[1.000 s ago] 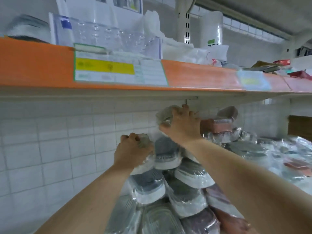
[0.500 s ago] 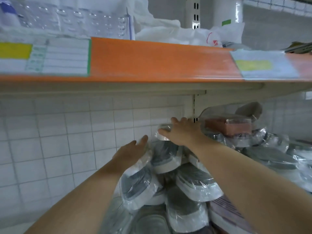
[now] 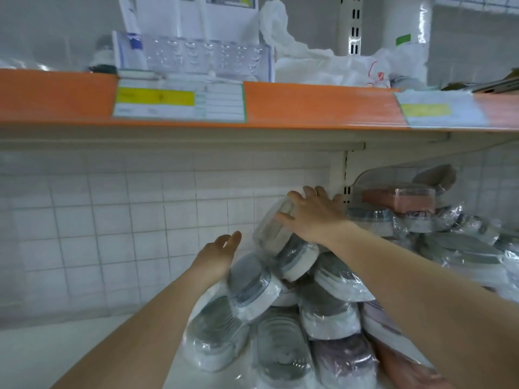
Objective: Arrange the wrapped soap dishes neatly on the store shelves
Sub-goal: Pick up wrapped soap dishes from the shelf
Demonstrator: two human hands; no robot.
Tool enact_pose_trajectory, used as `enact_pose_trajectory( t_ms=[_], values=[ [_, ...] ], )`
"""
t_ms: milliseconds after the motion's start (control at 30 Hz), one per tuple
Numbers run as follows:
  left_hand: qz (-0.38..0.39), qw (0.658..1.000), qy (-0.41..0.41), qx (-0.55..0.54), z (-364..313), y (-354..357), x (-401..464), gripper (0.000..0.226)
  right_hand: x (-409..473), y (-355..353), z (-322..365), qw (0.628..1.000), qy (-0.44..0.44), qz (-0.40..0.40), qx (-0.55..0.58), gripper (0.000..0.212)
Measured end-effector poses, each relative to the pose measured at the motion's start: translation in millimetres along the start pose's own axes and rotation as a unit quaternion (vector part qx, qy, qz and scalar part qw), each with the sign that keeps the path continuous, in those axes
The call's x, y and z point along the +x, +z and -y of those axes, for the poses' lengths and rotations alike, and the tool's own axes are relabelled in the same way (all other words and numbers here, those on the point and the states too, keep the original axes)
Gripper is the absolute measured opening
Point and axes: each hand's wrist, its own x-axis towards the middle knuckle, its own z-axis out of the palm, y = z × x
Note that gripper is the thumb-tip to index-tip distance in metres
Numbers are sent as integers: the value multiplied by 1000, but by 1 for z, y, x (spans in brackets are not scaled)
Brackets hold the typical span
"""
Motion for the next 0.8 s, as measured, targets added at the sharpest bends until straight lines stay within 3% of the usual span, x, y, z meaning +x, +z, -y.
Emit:
enact_pose_trajectory(
  t_ms=[267, 400, 800],
  values=[
    [-17, 997, 38, 63, 44, -86, -78, 51, -65, -15, 73, 1000, -19, -23, 7, 53],
    [-18, 991, 69, 112, 77, -142, -128, 49, -114, -21, 138, 999, -19, 23, 43, 52],
    [-115, 966, 112, 201, 95, -310, -228, 51, -187, -118, 318, 977, -169, -17, 131, 55]
  ],
)
